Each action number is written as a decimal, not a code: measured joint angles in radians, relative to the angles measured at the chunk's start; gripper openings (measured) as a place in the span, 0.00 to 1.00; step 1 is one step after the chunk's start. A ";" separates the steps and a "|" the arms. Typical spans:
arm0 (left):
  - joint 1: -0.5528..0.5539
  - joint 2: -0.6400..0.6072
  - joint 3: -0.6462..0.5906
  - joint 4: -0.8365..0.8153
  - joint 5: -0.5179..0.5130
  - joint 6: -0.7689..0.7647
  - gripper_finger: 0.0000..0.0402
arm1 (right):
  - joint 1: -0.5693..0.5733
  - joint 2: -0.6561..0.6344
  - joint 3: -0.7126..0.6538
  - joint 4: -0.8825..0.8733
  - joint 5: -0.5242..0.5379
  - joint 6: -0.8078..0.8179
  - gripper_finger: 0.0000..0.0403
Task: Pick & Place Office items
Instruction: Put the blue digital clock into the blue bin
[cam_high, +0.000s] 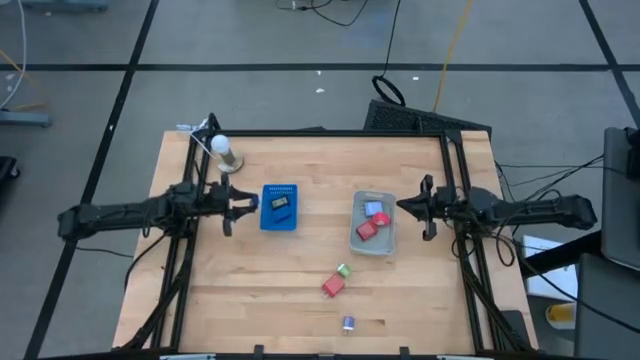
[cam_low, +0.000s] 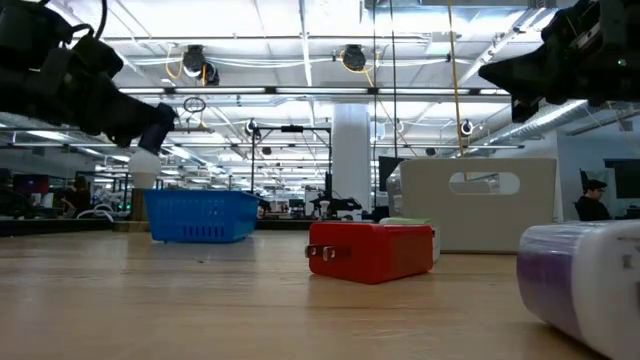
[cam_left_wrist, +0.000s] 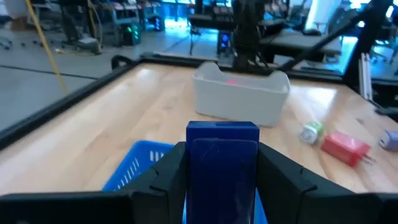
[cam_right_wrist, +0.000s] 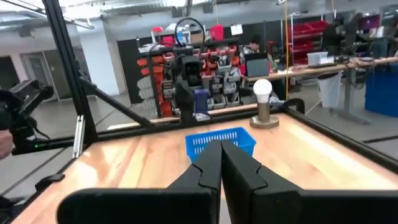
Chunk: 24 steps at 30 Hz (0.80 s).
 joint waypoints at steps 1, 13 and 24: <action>-0.003 -0.002 0.000 -0.014 0.004 0.000 0.37 | 0.000 0.010 0.000 0.034 -0.001 -0.012 0.00; -0.037 0.031 0.168 -0.099 -0.090 -0.059 0.37 | 0.003 0.035 0.000 0.110 -0.054 -0.009 0.00; -0.023 0.539 0.624 -0.465 -0.238 -0.060 0.37 | 0.003 0.056 0.000 0.130 -0.048 -0.054 0.00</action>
